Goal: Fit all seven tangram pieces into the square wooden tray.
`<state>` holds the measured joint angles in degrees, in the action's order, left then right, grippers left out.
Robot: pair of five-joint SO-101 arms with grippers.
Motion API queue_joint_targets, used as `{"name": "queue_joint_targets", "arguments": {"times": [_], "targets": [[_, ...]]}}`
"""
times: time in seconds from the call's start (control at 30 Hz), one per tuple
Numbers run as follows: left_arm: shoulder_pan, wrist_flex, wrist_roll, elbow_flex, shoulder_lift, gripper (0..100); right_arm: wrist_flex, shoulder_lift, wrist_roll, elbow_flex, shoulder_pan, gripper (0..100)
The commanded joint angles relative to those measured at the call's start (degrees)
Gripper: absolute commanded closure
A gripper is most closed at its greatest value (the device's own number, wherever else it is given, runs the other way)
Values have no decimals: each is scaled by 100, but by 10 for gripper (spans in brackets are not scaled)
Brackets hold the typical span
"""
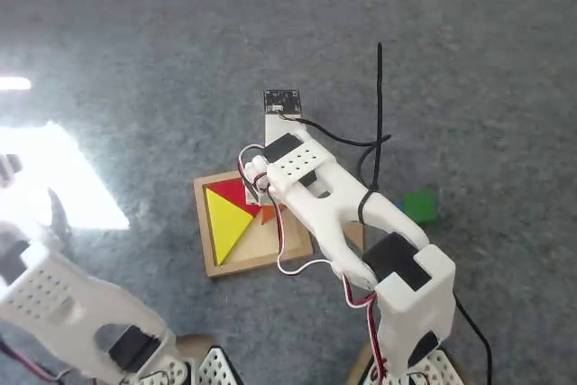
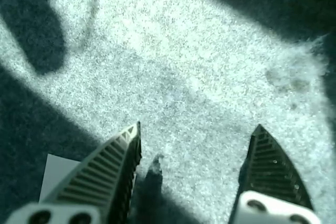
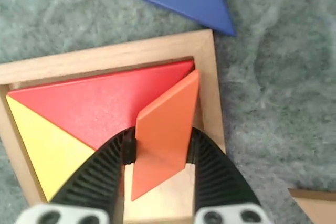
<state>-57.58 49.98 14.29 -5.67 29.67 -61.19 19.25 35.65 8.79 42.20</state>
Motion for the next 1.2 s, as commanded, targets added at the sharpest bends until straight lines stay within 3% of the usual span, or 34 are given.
{"name": "queue_joint_targets", "arguments": {"times": [0.0,0.1,0.27,0.37,0.53,0.87,1.03,1.17], "targets": [[62,-88,35,-110,-70,684,-92,-13,44,9,-40,990],[44,-97,35,-110,-70,684,-127,-22,35,9,-40,977],[53,-88,44,-110,-70,684,-523,-31,62,-202,-31,799],[53,-88,44,-110,-70,684,-549,-31,53,-229,-4,745],[53,-88,44,-101,-70,684,-391,-48,18,-237,4,743],[44,-88,44,-101,-70,684,-1182,-1200,-967,-598,4,745],[44,-88,44,-101,-70,684,-1560,-2651,-1987,-387,189,751],[44,-88,44,-101,-70,684,-1209,-4145,-2936,800,92,792]]}}
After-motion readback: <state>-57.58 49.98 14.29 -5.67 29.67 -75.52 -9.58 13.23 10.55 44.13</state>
